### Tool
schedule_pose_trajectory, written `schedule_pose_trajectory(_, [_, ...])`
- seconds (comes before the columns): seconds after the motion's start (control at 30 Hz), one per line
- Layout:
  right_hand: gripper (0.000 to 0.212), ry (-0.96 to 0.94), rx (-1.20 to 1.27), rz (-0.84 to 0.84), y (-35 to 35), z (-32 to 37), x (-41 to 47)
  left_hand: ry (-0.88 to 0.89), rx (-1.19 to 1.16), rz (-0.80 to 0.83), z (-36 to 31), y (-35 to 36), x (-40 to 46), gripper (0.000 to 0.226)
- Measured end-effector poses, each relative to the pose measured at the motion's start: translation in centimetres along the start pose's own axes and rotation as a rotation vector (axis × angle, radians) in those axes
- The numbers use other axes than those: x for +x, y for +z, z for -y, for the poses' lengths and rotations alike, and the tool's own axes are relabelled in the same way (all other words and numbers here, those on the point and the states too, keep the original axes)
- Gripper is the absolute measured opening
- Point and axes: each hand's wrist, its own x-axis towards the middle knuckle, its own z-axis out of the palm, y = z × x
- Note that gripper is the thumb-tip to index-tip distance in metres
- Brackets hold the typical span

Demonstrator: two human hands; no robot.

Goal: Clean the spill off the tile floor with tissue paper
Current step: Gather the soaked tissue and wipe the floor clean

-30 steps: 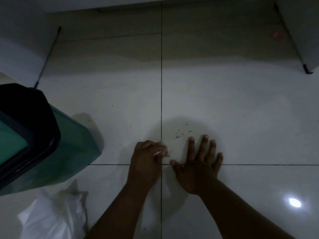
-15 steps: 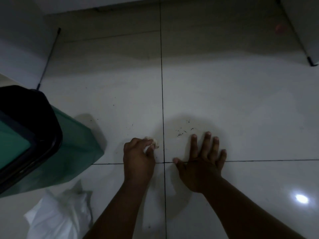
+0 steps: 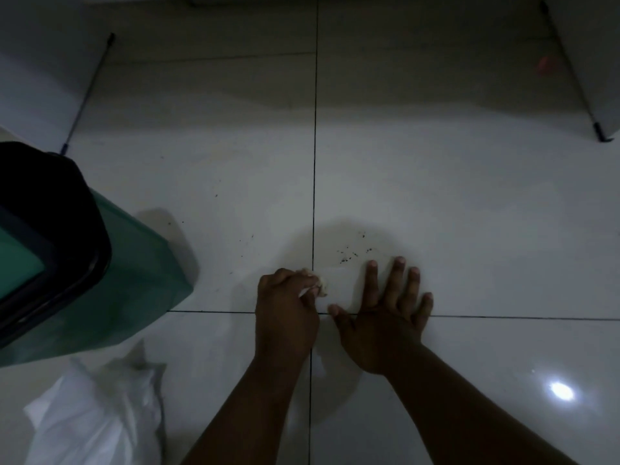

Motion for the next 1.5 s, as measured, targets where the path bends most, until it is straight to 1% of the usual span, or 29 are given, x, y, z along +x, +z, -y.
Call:
schedule_pose_trajectory(0.23, [0.102,-0.007,0.002,-0.008,0.1,-0.1,0.1,0.034,0.004,0.018,0.2,-0.5,0.4,0.021])
schedule_pose_trajectory(0.5, [0.103,-0.011,0.004,0.035,-0.5,-0.1,0.0,-0.019,0.032,0.060,-0.3,-0.7,0.7,0.016])
schedule_pose_trajectory(0.6, [0.103,-0.003,-0.001,0.035,-0.5,0.0,0.0,0.011,0.045,0.058,-0.6,-0.4,0.5,0.016])
schedule_pose_trajectory(0.77, [0.103,-0.005,-0.006,0.027,-0.4,0.0,-0.1,0.066,0.044,0.134,-0.6,0.0,1.0,0.018])
schedule_pose_trajectory(0.87, [0.104,-0.005,-0.007,0.036,-0.3,0.0,0.0,0.064,0.028,0.090,-0.3,-0.1,1.5,0.018])
schedule_pose_trajectory(0.97, [0.104,-0.004,-0.002,0.047,-0.3,-0.1,0.2,0.004,0.028,0.007,-0.3,0.0,1.7,0.018])
schedule_pose_trajectory(1.07, [0.104,0.004,0.008,0.047,-0.2,-0.1,0.2,-0.002,0.038,0.004,-0.8,0.4,1.4,0.018])
schedule_pose_trajectory(1.2, [0.103,0.007,-0.001,0.015,0.1,-0.1,0.3,0.082,-0.015,0.073,-0.8,0.4,0.8,0.018])
schedule_pose_trajectory(1.3, [0.104,0.008,0.007,0.035,0.1,-0.2,0.2,0.117,-0.011,0.152,-0.7,0.3,1.0,0.018])
schedule_pose_trajectory(1.4, [0.107,0.017,0.006,0.077,-0.3,-0.1,0.3,0.101,-0.021,0.206,-1.0,-0.3,1.7,0.015])
schedule_pose_trajectory(1.5, [0.107,0.051,-0.007,0.153,-1.2,0.2,0.4,0.059,0.032,0.323,-1.8,-1.3,1.8,0.017])
